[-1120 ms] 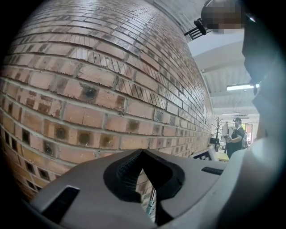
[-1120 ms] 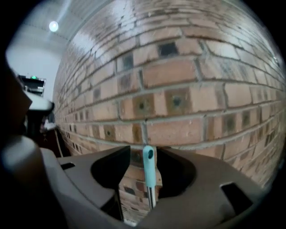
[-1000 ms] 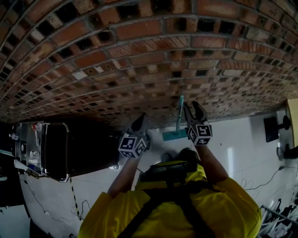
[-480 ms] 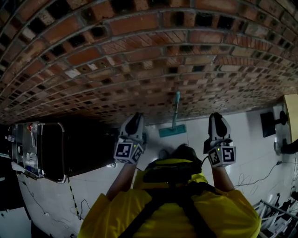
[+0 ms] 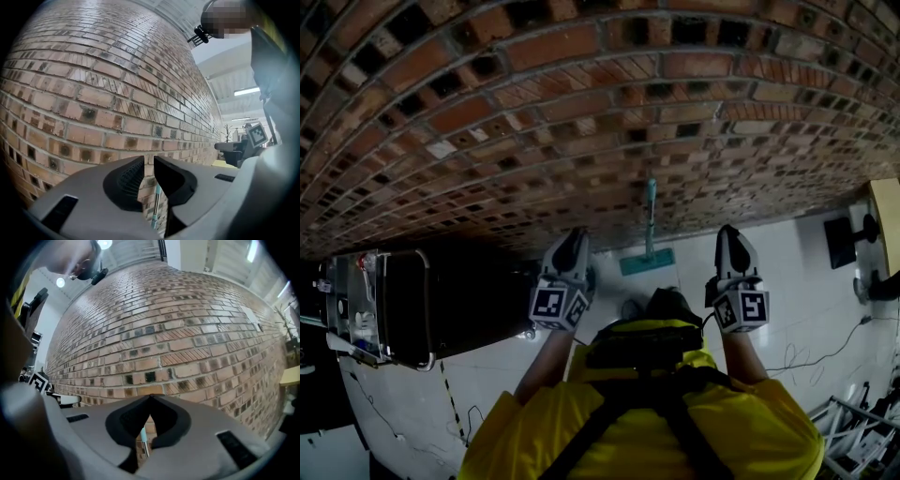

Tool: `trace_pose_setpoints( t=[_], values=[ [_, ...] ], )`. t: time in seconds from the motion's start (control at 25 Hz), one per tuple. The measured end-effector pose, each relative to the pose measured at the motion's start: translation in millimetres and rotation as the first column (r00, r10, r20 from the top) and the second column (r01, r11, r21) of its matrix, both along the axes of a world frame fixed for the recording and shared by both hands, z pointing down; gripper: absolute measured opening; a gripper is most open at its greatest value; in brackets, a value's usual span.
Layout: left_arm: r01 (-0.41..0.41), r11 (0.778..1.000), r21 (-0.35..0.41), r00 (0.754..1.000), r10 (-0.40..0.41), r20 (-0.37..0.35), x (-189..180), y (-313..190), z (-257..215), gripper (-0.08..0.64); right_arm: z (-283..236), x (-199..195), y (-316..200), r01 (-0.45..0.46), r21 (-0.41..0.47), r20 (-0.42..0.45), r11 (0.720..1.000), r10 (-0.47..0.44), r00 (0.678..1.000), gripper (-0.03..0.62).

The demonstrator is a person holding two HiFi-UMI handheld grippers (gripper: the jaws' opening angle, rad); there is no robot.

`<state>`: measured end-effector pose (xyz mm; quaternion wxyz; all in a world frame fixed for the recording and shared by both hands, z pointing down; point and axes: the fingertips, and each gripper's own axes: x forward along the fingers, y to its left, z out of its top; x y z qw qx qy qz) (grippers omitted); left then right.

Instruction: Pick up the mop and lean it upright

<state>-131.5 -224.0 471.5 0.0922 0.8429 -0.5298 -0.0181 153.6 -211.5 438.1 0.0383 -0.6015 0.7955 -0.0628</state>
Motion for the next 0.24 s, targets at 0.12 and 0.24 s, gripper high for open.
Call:
trace_pose_setpoints(
  t=[0.12,0.24],
  values=[
    [-0.008,1.000,-0.001,1.000,0.008,0.011,5.8,3.7,1.5,0.064,6.0,4.8,3.8,-0.010,-0.017,-0.002,1.000,0.010,1.000,0.009],
    [-0.009,1.000,-0.003,1.000,0.009,0.023,9.2,5.8,2.5,0.064,11.4,5.9,4.8,-0.004,-0.031,0.005,1.000,0.004,1.000,0.009]
  ],
)
